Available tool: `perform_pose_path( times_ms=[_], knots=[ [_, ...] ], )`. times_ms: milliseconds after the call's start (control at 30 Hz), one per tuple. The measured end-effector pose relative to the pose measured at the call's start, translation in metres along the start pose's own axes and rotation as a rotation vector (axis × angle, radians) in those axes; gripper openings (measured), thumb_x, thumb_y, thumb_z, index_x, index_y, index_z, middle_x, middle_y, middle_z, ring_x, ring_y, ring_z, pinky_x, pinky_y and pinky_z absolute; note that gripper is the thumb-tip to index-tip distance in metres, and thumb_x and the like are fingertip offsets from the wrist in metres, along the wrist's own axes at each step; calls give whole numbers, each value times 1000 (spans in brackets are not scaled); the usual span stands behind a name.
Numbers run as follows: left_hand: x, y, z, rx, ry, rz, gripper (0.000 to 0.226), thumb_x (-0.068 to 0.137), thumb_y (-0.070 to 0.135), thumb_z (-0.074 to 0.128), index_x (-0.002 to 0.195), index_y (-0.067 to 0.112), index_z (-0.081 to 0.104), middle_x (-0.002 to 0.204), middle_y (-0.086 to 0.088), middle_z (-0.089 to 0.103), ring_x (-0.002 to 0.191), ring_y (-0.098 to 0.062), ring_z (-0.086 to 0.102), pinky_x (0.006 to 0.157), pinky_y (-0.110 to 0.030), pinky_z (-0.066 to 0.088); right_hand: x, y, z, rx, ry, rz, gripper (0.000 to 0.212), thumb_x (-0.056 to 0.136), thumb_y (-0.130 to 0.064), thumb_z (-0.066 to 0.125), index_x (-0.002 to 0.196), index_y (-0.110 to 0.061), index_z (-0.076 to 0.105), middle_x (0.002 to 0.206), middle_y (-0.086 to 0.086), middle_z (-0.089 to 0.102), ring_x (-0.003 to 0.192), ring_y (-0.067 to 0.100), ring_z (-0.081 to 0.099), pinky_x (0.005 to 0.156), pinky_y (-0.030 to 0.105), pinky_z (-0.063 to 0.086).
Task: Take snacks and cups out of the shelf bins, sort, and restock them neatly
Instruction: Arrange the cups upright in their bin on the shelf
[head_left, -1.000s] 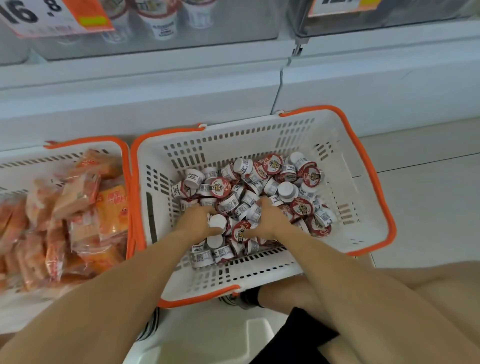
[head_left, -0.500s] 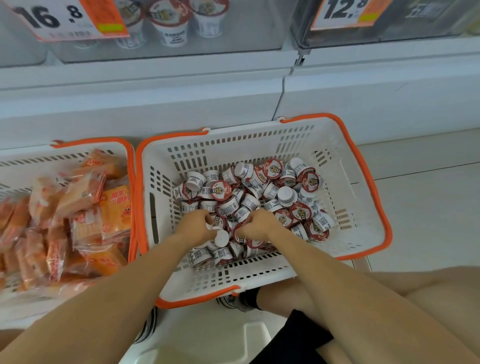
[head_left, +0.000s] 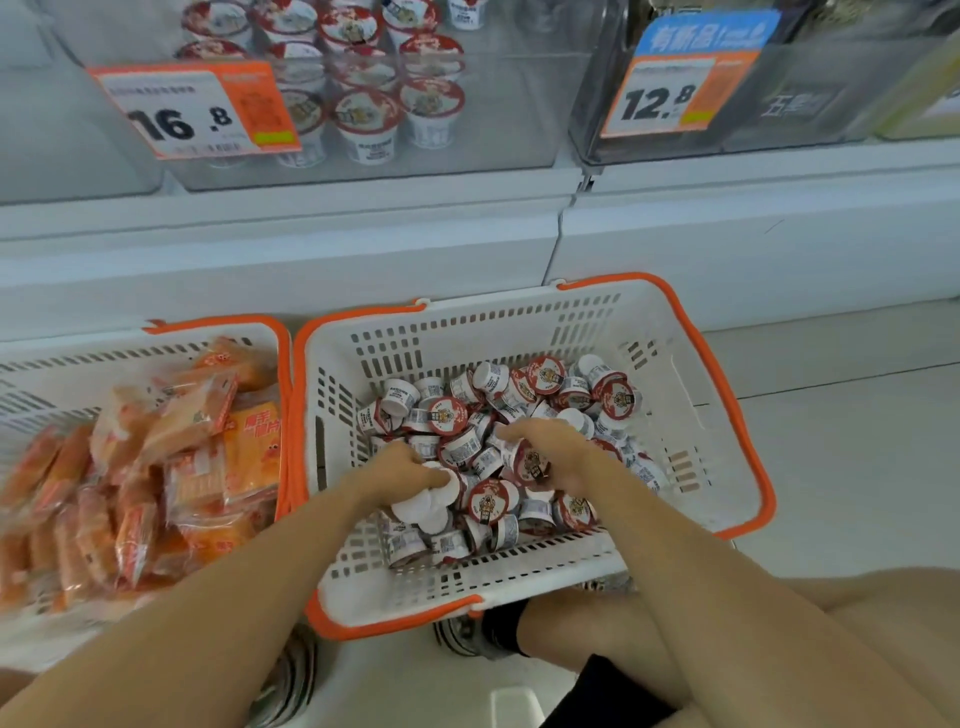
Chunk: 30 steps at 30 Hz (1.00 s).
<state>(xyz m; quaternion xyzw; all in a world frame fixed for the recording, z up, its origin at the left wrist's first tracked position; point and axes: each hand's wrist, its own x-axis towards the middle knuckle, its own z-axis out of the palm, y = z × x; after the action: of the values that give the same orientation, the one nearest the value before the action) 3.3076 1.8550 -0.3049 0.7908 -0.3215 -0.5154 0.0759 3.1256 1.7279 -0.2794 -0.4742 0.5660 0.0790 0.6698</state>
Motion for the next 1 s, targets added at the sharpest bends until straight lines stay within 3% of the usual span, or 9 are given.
perform_pose_path(
  times_ms=[100,200,300,367,500,567,667,833,1000],
  knots=[
    [-31,30,-56,-155,45,117,43,91,40,69,106,-1,68,112,-19,67,90,-26,62,77,-35,48,-37,-47,-2,210,-236,-75,28,85,-26,69,107,-11,63,107,13,63,85,30,67,64,33,51],
    [-78,79,-116,-252,205,320,28,91,39,69,107,16,71,112,-2,70,99,-22,65,76,-27,46,-82,-112,-5,197,-276,-347,9,84,-14,67,86,-6,63,89,19,63,81,33,65,59,32,51],
    [-130,131,-171,-384,374,565,15,89,31,71,101,21,71,87,11,73,80,-4,67,64,-16,46,-137,-183,-15,120,-58,-669,30,77,-13,80,89,-13,53,88,14,60,79,31,68,64,37,53],
    [-154,161,-204,-398,502,721,15,88,29,72,100,20,70,85,13,74,76,-2,68,67,-16,49,-168,-230,-25,-23,119,-908,44,65,-20,91,91,-16,55,89,11,63,76,30,63,62,31,52],
    [-160,204,-262,-275,781,833,20,88,37,72,100,24,63,92,12,69,80,-5,65,64,-20,48,-182,-318,-40,-422,427,-1184,30,74,-24,89,96,-16,71,86,-2,71,75,13,67,67,26,57],
    [-141,214,-285,-170,859,843,27,87,40,71,104,21,62,98,3,69,87,-17,66,70,-31,52,-165,-356,-41,-748,496,-1136,35,73,-22,87,103,-15,71,93,-3,71,80,12,69,73,30,55],
    [-104,222,-310,51,882,748,32,90,40,67,114,21,60,107,-5,68,95,-28,64,73,-31,46,-127,-397,-32,-1136,529,-854,62,70,-22,86,125,-15,58,116,2,61,104,21,63,87,31,53],
    [-67,225,-328,137,865,700,32,89,36,71,118,26,60,110,-7,70,88,-25,65,76,-35,56,-70,-426,-28,-1364,557,-726,55,68,-19,90,118,-13,68,111,0,64,102,18,60,80,27,51],
    [-42,220,-337,19,757,740,29,85,35,76,111,30,64,109,-1,71,91,-20,66,76,-32,54,-48,-435,-32,-1442,640,-736,80,62,-26,95,131,-16,56,128,8,55,120,28,54,93,32,49]
  ],
)
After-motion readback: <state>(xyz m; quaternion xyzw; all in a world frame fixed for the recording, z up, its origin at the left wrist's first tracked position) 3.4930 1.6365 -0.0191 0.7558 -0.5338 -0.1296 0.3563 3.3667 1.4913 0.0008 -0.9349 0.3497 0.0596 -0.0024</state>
